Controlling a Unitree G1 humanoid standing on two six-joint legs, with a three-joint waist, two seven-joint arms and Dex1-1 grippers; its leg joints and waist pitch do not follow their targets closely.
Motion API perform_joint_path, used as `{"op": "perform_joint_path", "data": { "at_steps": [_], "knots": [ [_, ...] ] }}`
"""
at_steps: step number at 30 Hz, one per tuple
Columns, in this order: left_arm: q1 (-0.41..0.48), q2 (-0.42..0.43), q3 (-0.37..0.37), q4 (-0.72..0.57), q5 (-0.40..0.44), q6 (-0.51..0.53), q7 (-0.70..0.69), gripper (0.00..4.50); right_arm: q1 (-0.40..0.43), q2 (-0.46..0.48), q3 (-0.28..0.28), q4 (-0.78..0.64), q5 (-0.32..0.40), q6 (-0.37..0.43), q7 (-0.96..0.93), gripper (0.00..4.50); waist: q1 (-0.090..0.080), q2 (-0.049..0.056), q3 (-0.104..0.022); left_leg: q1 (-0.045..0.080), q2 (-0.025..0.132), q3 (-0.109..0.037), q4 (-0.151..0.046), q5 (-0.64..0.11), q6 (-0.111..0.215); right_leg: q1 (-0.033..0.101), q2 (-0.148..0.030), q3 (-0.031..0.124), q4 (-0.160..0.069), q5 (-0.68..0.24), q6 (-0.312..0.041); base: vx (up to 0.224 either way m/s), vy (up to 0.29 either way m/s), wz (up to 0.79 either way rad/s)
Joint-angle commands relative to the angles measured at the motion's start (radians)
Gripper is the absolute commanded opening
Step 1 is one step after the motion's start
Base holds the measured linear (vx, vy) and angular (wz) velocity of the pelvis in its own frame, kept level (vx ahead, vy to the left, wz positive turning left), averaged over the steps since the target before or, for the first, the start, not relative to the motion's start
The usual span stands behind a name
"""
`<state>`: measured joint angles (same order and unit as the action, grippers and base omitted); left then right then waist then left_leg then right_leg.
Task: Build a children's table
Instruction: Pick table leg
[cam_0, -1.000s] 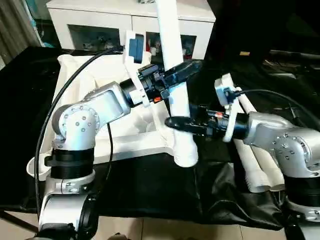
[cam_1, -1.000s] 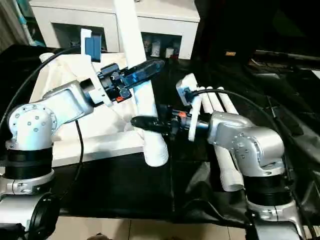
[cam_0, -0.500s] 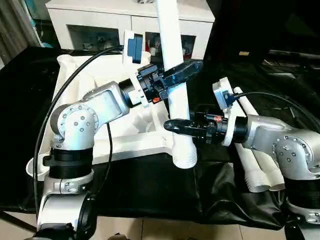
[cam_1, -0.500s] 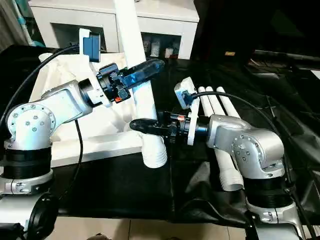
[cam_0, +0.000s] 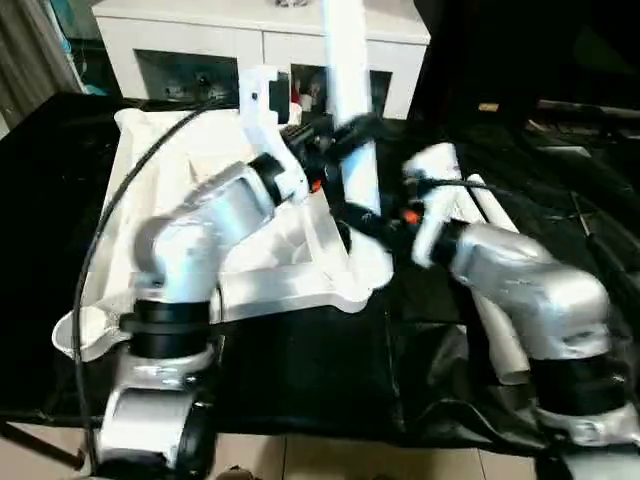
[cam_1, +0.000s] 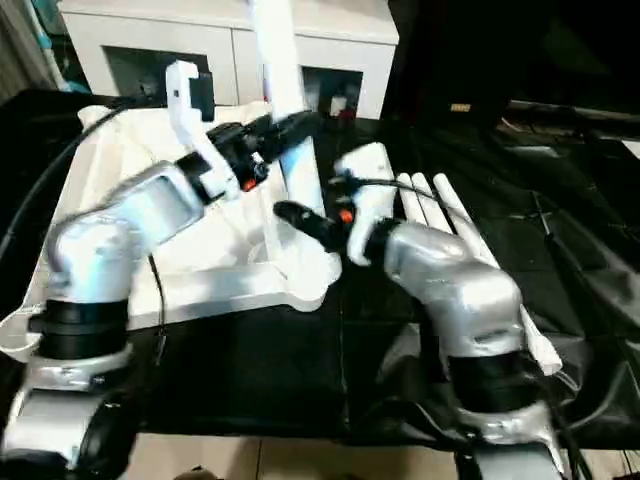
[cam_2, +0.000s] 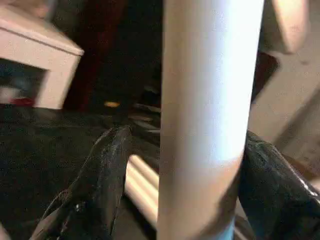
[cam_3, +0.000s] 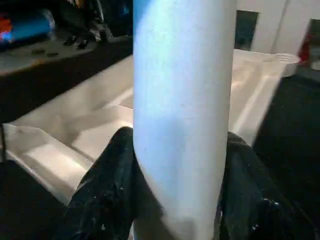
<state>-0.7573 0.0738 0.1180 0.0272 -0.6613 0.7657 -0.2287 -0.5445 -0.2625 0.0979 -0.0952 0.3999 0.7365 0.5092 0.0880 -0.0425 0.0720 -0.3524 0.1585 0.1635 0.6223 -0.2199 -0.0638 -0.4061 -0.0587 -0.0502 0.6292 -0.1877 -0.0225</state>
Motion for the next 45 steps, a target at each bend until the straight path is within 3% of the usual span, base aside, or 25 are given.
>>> {"op": "perform_joint_path", "data": {
  "at_steps": [1, 6, 7, 11, 15, 26, 27, 30, 32, 34, 36, 38, 42, 45],
  "knots": [
    [-0.02, 0.003, 0.02, 0.016, 0.028, -0.017, 0.033, 3.29, -0.02, 0.004, 0.003, 0.001, -0.023, -0.034, -0.023, 1.82, 0.0, -0.006, -0.081, -0.007, 0.052, -0.015, -0.067, 0.024, 0.022, 0.072, -0.078, 0.054, -0.061, -0.077, -0.178, 0.0, 0.0, 0.0],
    [-0.028, -0.003, 0.015, 0.027, 0.038, 0.007, 0.056, 3.29, -0.03, 0.015, 0.034, 0.026, -0.077, -0.079, -0.049, 1.82, -0.002, -0.001, -0.079, -0.006, 0.054, -0.015, -0.068, 0.007, 0.02, 0.068, -0.078, 0.053, -0.062, -0.074, -0.193, 0.0, 0.0, 0.0],
    [-0.028, -0.003, 0.014, 0.028, 0.04, 0.007, 0.057, 3.02, -0.031, 0.016, 0.035, 0.027, -0.079, -0.08, -0.05, 1.82, -0.001, -0.001, -0.079, -0.004, 0.054, -0.015, -0.068, 0.003, 0.019, 0.069, -0.078, 0.053, -0.062, -0.078, -0.193, 0.0, 0.0, 0.0],
    [-0.034, -0.004, 0.015, 0.052, 0.07, -0.001, 0.086, 2.91, -0.04, 0.03, 0.043, 0.05, -0.114, -0.112, -0.077, 1.82, -0.002, 0.001, -0.079, -0.004, 0.053, -0.016, -0.068, -0.007, 0.015, 0.069, -0.078, 0.054, -0.062, -0.082, -0.193, 0.0, 0.0, 0.0],
    [-0.034, -0.007, 0.015, 0.053, 0.046, 0.004, 0.069, 2.52, -0.04, 0.033, 0.05, 0.054, -0.127, -0.126, -0.083, 1.81, -0.001, 0.004, -0.08, -0.004, 0.054, -0.016, -0.067, 0.011, 0.022, 0.07, -0.078, 0.054, -0.056, -0.024, -0.208, 0.0, 0.0, 0.0],
    [-0.026, -0.026, 0.032, 0.038, 0.001, 0.013, 0.035, 1.85, -0.037, 0.032, 0.062, 0.059, -0.15, -0.155, -0.076, 1.81, -0.001, 0.004, -0.079, -0.002, 0.055, -0.015, -0.068, -0.011, 0.019, 0.07, -0.079, 0.054, -0.059, -0.05, -0.211, 0.0, 0.0, 0.0],
    [-0.021, -0.016, 0.03, 0.032, 0.0, 0.016, 0.019, 1.82, -0.037, 0.04, 0.055, 0.058, -0.136, -0.18, -0.05, 2.37, -0.002, 0.002, -0.08, -0.003, 0.055, -0.015, -0.068, -0.007, 0.022, 0.071, -0.078, 0.054, -0.059, -0.043, -0.212, 0.0, 0.0, 0.0],
    [-0.016, 0.024, -0.003, 0.022, 0.013, 0.014, -0.043, 1.79, -0.035, 0.039, 0.034, 0.04, -0.093, -0.159, -0.011, 2.51, -0.003, 0.0, -0.079, -0.003, 0.054, -0.015, -0.068, -0.012, 0.032, 0.07, -0.079, 0.054, -0.059, -0.054, -0.209, 0.0, 0.0, 0.0],
    [-0.013, 0.05, -0.023, 0.015, 0.016, 0.015, -0.085, 1.77, -0.036, 0.03, 0.026, 0.033, -0.074, -0.138, 0.006, 2.84, -0.002, 0.003, -0.079, -0.002, 0.056, -0.016, -0.07, -0.009, 0.039, 0.068, -0.08, 0.055, -0.058, -0.058, -0.203, 0.0, 0.0, 0.0],
    [-0.012, 0.084, -0.043, 0.005, 0.009, 0.022, -0.146, 1.77, -0.037, 0.005, 0.019, 0.02, -0.042, -0.099, 0.048, 2.84, -0.002, 0.002, -0.078, 0.001, 0.056, -0.015, -0.07, 0.0, 0.04, 0.068, -0.077, 0.054, -0.056, -0.046, -0.213, 0.0, 0.0, 0.0],
    [-0.017, 0.152, -0.066, -0.024, -0.034, 0.047, -0.279, 1.77, -0.026, -0.075, 0.016, -0.019, 0.044, 0.002, 0.176, 3.06, 0.004, 0.001, -0.08, 0.005, 0.056, -0.014, -0.069, -0.002, 0.047, 0.07, -0.078, 0.055, -0.053, -0.041, -0.217, 0.0, 0.0, 0.0],
    [-0.021, 0.187, -0.071, -0.041, -0.061, 0.067, -0.351, 1.77, -0.012, -0.13, 0.024, -0.047, 0.085, 0.043, 0.252, 3.08, 0.002, 0.001, -0.078, 0.002, 0.058, -0.014, -0.069, -0.001, 0.047, 0.069, -0.078, 0.054, -0.052, -0.034, -0.221, 0.0, 0.0, 0.0],
    [-0.034, 0.209, -0.053, -0.051, -0.11, 0.098, -0.416, 1.77, 0.002, -0.18, 0.031, -0.062, 0.104, 0.075, 0.311, 3.08, 0.004, -0.002, -0.076, 0.0, 0.058, -0.011, -0.068, -0.012, 0.04, 0.07, -0.084, 0.055, -0.056, -0.068, -0.232, 0.0, 0.0, 0.0],
    [-0.038, 0.223, -0.055, -0.05, -0.125, 0.096, -0.458, 1.77, 0.007, -0.198, 0.034, -0.062, 0.111, 0.085, 0.329, 3.08, 0.003, -0.004, -0.075, -0.002, 0.057, -0.011, -0.069, -0.024, 0.03, 0.069, -0.083, 0.054, -0.062, -0.122, -0.219, 0.0, 0.0, 0.0]
  ]
}}
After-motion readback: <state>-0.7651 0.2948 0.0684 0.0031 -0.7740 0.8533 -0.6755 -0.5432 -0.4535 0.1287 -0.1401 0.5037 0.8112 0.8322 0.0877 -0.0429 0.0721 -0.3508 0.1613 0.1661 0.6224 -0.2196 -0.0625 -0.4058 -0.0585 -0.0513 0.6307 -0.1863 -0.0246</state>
